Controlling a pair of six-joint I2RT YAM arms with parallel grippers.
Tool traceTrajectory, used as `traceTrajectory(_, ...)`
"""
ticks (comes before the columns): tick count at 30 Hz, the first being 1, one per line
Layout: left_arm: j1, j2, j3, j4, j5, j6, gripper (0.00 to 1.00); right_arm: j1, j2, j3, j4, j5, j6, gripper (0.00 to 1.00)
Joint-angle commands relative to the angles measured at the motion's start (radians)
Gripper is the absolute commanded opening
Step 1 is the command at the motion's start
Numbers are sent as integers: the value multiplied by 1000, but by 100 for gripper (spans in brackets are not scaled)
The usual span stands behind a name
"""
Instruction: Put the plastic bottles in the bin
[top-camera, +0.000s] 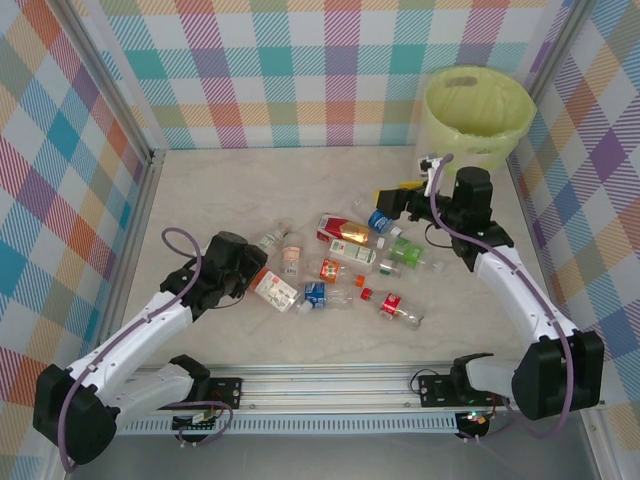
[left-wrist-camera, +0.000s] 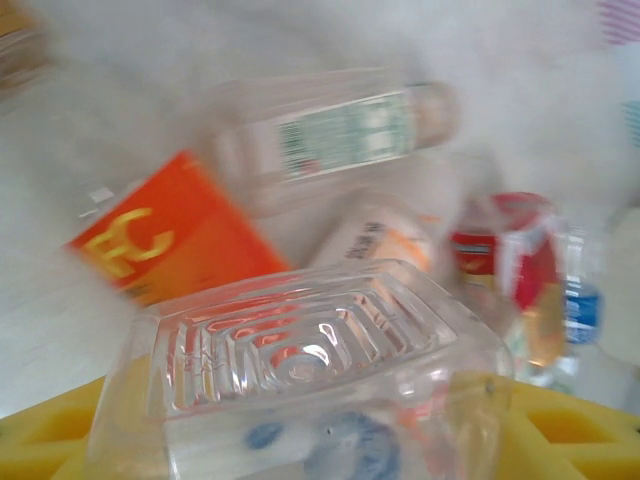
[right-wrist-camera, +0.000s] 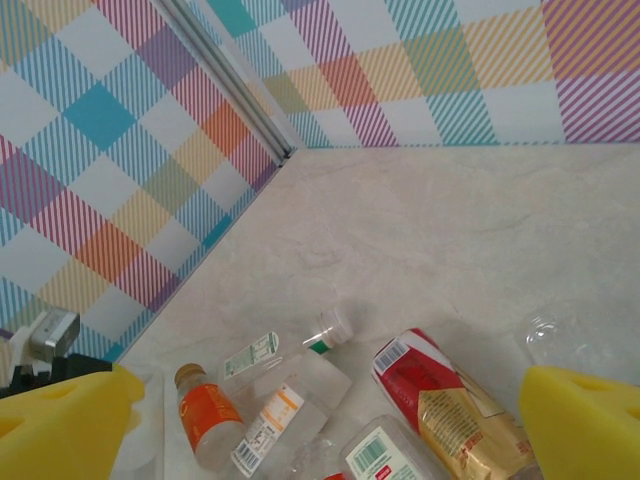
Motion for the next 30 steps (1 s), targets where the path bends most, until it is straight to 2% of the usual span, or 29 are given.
traceTrajectory(1,8,20,61,246,49,202,0,26,22,-10,8,-67,54,100)
traceTrajectory(4,8,87,121,328,103,294,0,69,29,-15,32,-136,37,100)
traceTrajectory(7,1,163,192,396,171,367,0,122,39,-16,49,-134,39,100)
traceTrajectory(11,-3,249,257,482,252,405,0,193,76,-19,103,-108,73,100)
traceTrajectory(15,-7,336,322,514,344,423,0,251,131,-41,250,-104,149,100)
traceTrajectory(19,-15,393,385,518,406,452,0,301,183,-11,247,-82,124,99)
traceTrajectory(22,-23,408,401,537,409,462,0,312,220,-15,309,-96,133,100)
traceTrajectory(25,-24,407,394,566,384,458,0,313,254,50,211,-125,103,100)
traceTrajectory(27,-24,406,388,580,366,458,0,316,264,66,170,-103,95,99)
traceTrajectory(30,-24,415,406,547,333,464,0,328,245,15,234,-44,76,95)
